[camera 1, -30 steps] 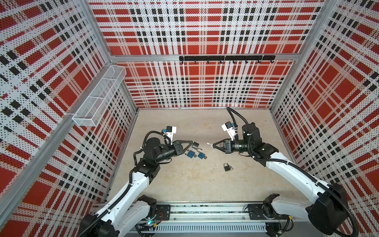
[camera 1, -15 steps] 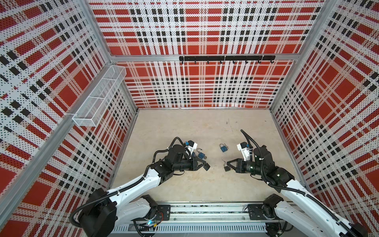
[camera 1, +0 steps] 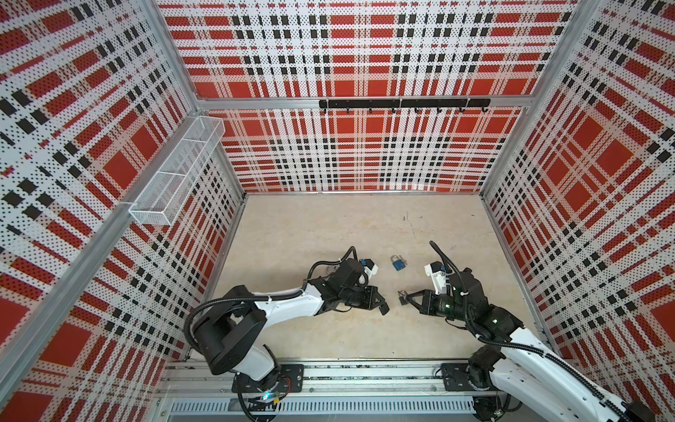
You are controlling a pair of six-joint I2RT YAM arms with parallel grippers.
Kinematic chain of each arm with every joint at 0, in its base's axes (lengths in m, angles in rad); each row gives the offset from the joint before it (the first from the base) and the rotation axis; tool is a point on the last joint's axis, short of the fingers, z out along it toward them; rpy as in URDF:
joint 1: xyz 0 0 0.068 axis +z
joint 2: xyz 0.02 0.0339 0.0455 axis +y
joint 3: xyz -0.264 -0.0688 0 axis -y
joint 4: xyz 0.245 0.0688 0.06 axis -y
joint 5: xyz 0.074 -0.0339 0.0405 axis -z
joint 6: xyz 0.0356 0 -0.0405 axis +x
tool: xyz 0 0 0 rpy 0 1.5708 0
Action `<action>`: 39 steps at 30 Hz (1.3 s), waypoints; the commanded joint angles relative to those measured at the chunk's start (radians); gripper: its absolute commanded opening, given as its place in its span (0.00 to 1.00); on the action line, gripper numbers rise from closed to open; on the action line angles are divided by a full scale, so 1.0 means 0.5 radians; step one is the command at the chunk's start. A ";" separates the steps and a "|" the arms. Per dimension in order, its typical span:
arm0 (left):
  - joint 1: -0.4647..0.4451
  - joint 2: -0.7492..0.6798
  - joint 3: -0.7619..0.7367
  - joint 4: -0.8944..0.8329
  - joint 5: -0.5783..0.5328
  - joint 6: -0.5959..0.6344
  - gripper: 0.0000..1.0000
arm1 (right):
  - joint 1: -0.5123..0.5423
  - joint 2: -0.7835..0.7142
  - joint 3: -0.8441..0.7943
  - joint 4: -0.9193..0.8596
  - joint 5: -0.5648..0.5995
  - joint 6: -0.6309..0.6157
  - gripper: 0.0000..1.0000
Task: Lock with the key
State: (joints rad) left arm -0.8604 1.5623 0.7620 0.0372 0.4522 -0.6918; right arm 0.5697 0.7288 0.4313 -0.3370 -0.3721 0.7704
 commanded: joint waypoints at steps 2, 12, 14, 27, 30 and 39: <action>-0.019 0.151 0.077 0.095 -0.064 0.031 0.00 | 0.042 0.080 -0.022 0.098 0.137 -0.010 0.00; -0.068 0.349 0.110 0.122 -0.140 -0.003 0.00 | 0.089 0.222 -0.063 0.200 0.246 0.015 0.00; -0.082 0.352 0.105 0.124 -0.177 -0.013 0.00 | 0.115 0.259 -0.051 0.203 0.278 0.017 0.00; -0.086 0.163 -0.039 0.122 -0.489 -0.051 0.31 | 0.277 0.524 -0.039 0.393 0.406 0.092 0.00; -0.087 0.126 -0.061 0.122 -0.530 -0.058 0.32 | 0.312 0.608 -0.020 0.425 0.437 0.095 0.00; -0.007 -0.110 -0.148 0.076 -0.652 -0.068 0.33 | 0.351 0.858 0.031 0.545 0.449 0.084 0.00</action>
State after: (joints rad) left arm -0.8818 1.5589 0.7067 0.0811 0.1738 -0.7254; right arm 0.7368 1.1320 0.4137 -0.1329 -0.1665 0.8051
